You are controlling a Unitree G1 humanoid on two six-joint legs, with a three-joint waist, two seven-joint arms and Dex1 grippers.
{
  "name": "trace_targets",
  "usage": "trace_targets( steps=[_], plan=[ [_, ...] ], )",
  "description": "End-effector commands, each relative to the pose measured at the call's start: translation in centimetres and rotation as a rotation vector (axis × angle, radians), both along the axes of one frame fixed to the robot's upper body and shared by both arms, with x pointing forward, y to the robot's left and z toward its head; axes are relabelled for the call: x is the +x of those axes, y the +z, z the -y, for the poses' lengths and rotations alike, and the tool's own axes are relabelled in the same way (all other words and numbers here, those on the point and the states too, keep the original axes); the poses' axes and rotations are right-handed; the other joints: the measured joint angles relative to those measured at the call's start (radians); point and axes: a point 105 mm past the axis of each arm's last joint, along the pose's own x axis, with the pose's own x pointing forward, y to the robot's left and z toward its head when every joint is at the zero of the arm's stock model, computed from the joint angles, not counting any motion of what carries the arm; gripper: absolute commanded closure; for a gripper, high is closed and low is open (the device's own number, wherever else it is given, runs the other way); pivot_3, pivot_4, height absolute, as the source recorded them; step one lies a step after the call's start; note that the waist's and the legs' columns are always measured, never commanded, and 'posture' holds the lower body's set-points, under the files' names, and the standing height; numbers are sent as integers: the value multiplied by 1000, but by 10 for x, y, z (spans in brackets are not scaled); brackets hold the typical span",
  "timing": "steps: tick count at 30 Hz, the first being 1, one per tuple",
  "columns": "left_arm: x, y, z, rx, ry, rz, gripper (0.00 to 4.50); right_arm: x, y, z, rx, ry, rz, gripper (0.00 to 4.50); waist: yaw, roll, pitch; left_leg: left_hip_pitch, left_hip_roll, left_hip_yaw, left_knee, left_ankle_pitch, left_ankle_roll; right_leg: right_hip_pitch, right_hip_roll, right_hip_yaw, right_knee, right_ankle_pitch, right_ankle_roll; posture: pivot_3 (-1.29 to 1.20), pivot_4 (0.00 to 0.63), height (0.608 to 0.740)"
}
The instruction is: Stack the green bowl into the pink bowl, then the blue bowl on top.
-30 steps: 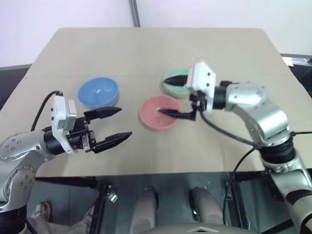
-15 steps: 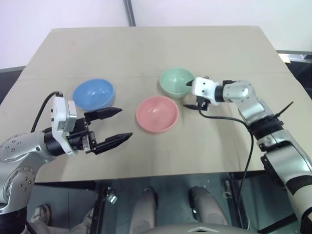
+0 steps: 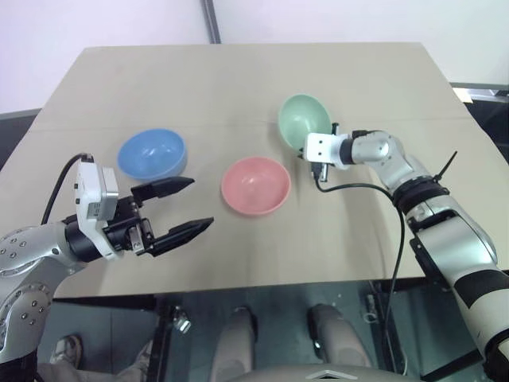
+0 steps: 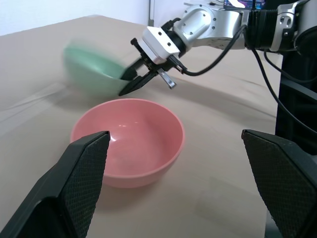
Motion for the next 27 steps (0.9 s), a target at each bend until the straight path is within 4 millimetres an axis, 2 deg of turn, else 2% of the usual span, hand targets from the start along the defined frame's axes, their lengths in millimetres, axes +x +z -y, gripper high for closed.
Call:
trace_targets(
  steps=[1, 3, 7, 10, 13, 14, 15, 19, 21, 27],
  plan=[
    [-1, 7, 2, 10, -6, 37, 0, -8, 45, 1, 88, 61, 86, 4426, 2, 0, 0, 0, 0, 0, 0, 0, 0, 0, 0, 0, 0, 0, 0, 0, 150, 740],
    [0, 5, 0, 4, -4, 32, 0, -23, 60, -5, 176, 109, 33, 4426, 2, 0, 0, 0, 0, 0, 0, 0, 0, 0, 0, 0, 0, 0, 0, 0, 150, 740],
    [4, 4, -6, -41, 20, 14, 0, -83, 79, -28, 263, 324, -137, 4426, 2, 1, 0, 0, 1, -1, -1, 0, 0, 0, 0, 0, 1, 0, 0, 0, 150, 740],
    [15, 5, -30, -88, 123, 5, 0, -126, 73, -48, 257, 460, -262, 4426, 3, 1, 0, 0, 0, -1, -1, 0, 0, 0, 0, -1, 1, 0, 0, 0, 150, 740],
    [24, 6, -49, -83, 199, 17, 0, -137, 66, -62, 265, 466, -297, 4426, 5, 0, 0, 1, 0, -1, 1, 0, 0, 0, 1, -1, 3, 0, 0, 0, 150, 740],
    [26, 8, -52, -89, 214, 21, 0, -137, 64, -64, 263, 459, -296, 3637, 6, 0, 0, 1, 0, -1, 2, 0, 0, 0, 1, -1, 4, 0, 0, 0, 150, 740],
    [28, 8, -55, -82, 233, 27, 0, -136, 62, -67, 264, 451, -292, 3336, 9, 0, 0, 1, 0, -1, 2, 0, 0, 0, 1, -1, 4, 0, 0, 0, 150, 740],
    [32, 12, -59, -65, 257, 40, 0, -127, 64, -71, 298, 386, -236, 1344, 20, 0, 0, 1, 0, -1, 6, 0, 0, 0, 1, -1, 5, 0, 0, 0, 150, 740],
    [33, 14, -59, -39, 269, 50, 0, -123, 67, -67, 316, 357, -210, 525, 24, 0, 0, 0, 0, -1, 6, 0, 0, 0, 1, -1, 5, 0, 0, 0, 150, 740],
    [46, 22, -71, 180, 488, 114, 0, -131, 82, -40, 397, 302, -207, 525, 28, 0, 0, 0, 0, -1, 5, 0, 0, 0, 0, -1, 4, 0, 0, 0, 150, 740]
  ],
)
